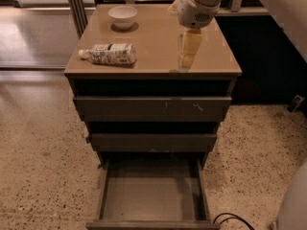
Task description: Place blue plastic bottle into bottom drawer
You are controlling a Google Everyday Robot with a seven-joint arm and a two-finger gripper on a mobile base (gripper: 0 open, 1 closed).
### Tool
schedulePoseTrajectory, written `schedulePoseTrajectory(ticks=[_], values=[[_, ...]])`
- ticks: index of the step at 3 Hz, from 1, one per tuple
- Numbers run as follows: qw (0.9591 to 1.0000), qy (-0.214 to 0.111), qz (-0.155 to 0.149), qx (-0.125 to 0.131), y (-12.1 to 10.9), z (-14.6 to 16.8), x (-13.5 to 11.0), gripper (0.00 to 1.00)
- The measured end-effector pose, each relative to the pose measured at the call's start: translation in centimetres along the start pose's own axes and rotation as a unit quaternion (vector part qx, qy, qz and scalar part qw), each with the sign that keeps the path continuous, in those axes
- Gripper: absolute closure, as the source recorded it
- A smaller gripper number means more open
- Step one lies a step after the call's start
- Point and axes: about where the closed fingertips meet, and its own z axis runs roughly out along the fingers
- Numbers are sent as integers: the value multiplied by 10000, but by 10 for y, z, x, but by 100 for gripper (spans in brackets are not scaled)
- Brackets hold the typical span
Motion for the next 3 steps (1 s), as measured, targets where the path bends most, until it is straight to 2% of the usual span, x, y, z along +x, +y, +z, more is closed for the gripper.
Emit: schedulePoseTrajectory(ticks=[1, 2, 3], values=[[9990, -271, -357, -77, -34, 42, -23, 0], [9976, -443, -523, -123, -51, 70, -40, 0], [9970, -506, -576, -97, -56, 77, -45, 0]])
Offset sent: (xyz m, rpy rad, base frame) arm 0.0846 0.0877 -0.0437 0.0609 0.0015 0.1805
